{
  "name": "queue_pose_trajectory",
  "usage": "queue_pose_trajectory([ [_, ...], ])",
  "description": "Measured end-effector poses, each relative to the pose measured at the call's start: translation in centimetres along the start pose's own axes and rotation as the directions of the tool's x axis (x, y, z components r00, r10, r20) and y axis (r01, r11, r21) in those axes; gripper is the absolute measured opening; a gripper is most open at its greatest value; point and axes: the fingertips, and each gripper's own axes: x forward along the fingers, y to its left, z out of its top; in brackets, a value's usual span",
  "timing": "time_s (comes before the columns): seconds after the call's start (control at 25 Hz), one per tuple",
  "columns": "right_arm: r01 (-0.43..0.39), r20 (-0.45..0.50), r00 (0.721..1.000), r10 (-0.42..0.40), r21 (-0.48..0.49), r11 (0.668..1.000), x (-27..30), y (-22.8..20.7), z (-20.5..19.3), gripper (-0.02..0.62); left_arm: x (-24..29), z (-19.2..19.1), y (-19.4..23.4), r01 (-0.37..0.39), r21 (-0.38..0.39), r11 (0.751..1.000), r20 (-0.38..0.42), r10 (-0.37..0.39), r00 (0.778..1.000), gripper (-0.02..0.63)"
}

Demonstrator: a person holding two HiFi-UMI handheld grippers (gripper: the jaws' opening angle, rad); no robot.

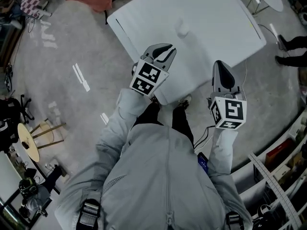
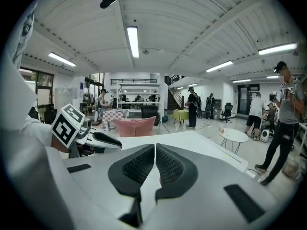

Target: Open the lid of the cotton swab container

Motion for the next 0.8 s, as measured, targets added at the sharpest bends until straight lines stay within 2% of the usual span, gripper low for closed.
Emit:
queue_pose_trajectory([
  [0.08, -0.014, -0.018, 1.000, 0.014, 0.023, 1.000, 0.6, -0.6, -1.3, 0.037, 0.9, -0.9, 0.7, -0.019, -0.020, 1.000, -0.029, 0.018, 0.999, 0.120],
  [0.36, -0.006, -0.067, 0.998, 0.012, 0.092, 0.996, 2.1, -2.6, -4.4, 0.037, 4.7, -4.0, 3.6, -0.112, -0.118, 0.987, -0.080, 0.103, 0.991, 0.207],
  [0.56, -0.027, -0.105, 0.994, 0.040, 0.126, 0.992, 3.2, -3.2, -6.0, 0.037, 8.6, -6.2, 4.1, -0.141, -0.233, 0.962, -0.093, 0.123, 0.988, 0.242],
  [0.8, -0.073, -0.143, 0.986, 0.086, 0.096, 0.993, 4.3, -2.7, -7.4, 0.037, 12.2, -7.6, 4.5, -0.136, -0.239, 0.961, -0.128, 0.108, 0.986, 0.256],
])
